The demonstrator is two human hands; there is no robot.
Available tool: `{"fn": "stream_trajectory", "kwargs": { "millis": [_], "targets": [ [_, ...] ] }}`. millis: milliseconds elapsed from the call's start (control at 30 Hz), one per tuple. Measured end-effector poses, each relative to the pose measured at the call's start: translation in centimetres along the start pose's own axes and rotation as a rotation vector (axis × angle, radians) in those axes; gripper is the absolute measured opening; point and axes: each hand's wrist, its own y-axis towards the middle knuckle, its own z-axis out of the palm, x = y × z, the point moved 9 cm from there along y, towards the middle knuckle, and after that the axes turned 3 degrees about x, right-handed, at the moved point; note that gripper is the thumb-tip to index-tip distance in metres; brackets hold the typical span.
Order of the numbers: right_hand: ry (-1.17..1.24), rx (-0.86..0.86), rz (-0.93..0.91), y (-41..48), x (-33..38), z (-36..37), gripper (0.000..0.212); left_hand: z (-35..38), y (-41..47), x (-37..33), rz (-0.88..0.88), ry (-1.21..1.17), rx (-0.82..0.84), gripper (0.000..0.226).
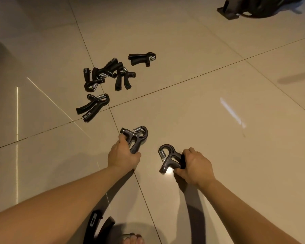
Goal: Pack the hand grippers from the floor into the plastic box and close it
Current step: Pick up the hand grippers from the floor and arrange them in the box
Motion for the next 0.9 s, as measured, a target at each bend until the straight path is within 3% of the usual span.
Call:
{"fn": "stream_trajectory", "kwargs": {
  "millis": [400, 900],
  "targets": [
    [0.123, -0.204, 0.125, -9.0, -0.9, -9.2, 0.044, -8.6, -7.6, -7.9, 0.314, -0.009, -0.086, 0.055],
    [0.124, -0.545, 0.219, -33.8, 0.6, -23.4, 0.039, -20.8, -28.1, -18.3, 0.707, -0.020, 0.020, 0.052]
  ]
}}
